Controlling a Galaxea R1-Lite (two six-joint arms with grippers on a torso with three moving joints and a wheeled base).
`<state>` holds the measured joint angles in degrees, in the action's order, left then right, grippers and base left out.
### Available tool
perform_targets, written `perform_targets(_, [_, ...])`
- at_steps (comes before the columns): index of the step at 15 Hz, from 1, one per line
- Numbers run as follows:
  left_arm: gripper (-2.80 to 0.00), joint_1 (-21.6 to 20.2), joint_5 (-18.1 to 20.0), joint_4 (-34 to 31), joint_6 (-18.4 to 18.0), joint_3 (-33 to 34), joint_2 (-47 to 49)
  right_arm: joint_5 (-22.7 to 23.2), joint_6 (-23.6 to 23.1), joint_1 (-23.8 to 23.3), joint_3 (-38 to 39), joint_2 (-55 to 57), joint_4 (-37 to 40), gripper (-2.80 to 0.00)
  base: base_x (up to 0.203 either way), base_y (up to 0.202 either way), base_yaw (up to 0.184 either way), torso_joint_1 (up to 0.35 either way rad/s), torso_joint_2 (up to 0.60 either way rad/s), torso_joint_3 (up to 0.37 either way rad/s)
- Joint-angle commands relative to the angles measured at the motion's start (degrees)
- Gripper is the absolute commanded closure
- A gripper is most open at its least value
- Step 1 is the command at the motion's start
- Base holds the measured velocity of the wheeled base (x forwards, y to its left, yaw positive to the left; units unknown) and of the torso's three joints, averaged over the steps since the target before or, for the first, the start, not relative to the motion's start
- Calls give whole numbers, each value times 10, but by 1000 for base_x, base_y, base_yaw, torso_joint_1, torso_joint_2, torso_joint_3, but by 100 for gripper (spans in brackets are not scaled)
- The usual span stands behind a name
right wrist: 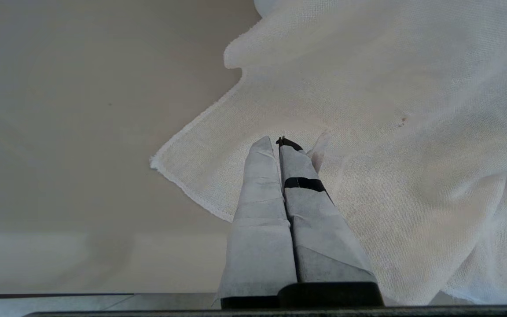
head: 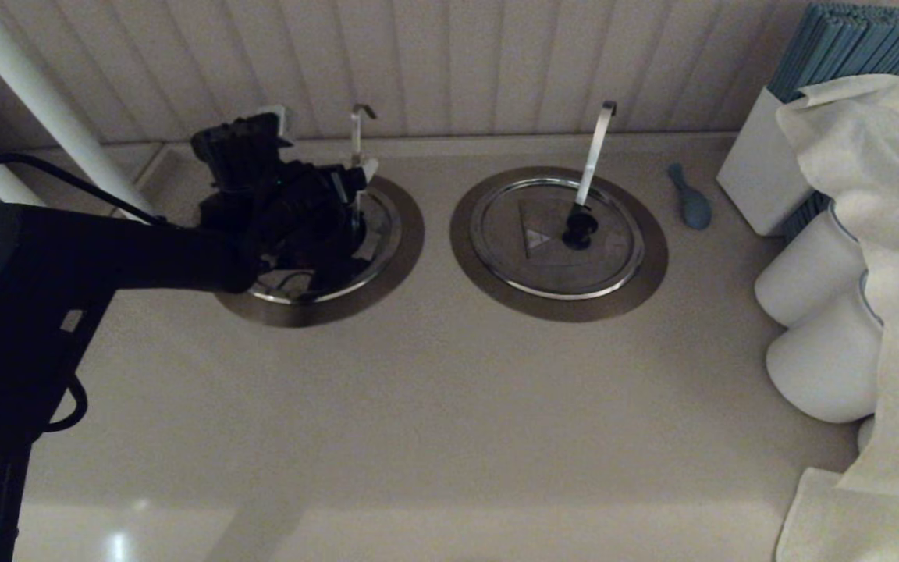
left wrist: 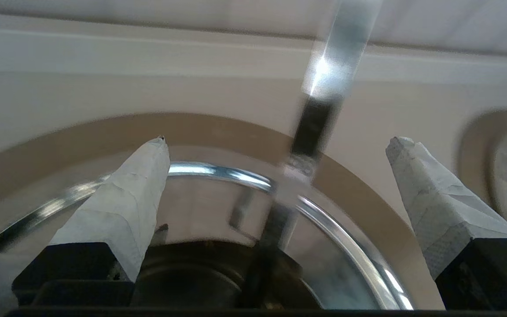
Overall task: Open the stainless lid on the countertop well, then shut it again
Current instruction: Stir with a spoon
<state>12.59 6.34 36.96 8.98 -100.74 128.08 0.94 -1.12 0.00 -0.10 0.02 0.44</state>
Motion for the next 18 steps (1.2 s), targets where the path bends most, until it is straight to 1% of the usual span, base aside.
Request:
perform_targets(1, [-280, 1, -3, 42, 2, -9, 35, 0, 0, 0, 0, 0, 0, 0, 0, 0, 0, 0, 0, 0])
perform_targets(2, [-280, 1, -6, 57, 4, -11, 40, 0, 0, 0, 0, 0, 0, 0, 0, 0, 0, 0, 0, 0])
perform_targets(5, [-280, 9, -9, 60, 6, -11, 41, 0, 0, 0, 0, 0, 0, 0, 0, 0, 0, 0, 0, 0])
perform_targets(7, [-280, 11, -19, 61, 7, -17, 47, 0, 0, 0, 0, 0, 0, 0, 0, 0, 0, 0, 0, 0])
perform_targets(12, [-280, 16, -25, 71, 9, -19, 52, 0, 0, 0, 0, 0, 0, 0, 0, 0, 0, 0, 0, 0])
perform_targets(13, [-169, 16, -37, 71, 9, -19, 51, 0, 0, 0, 0, 0, 0, 0, 0, 0, 0, 0, 0, 0])
perform_targets(14, [0, 18, -41, 72, 9, -19, 50, 0, 0, 0, 0, 0, 0, 0, 0, 0, 0, 0, 0, 0])
perform_targets(18, [0, 19, -41, 72, 9, -26, 54, 0, 0, 0, 0, 0, 0, 0, 0, 0, 0, 0, 0, 0])
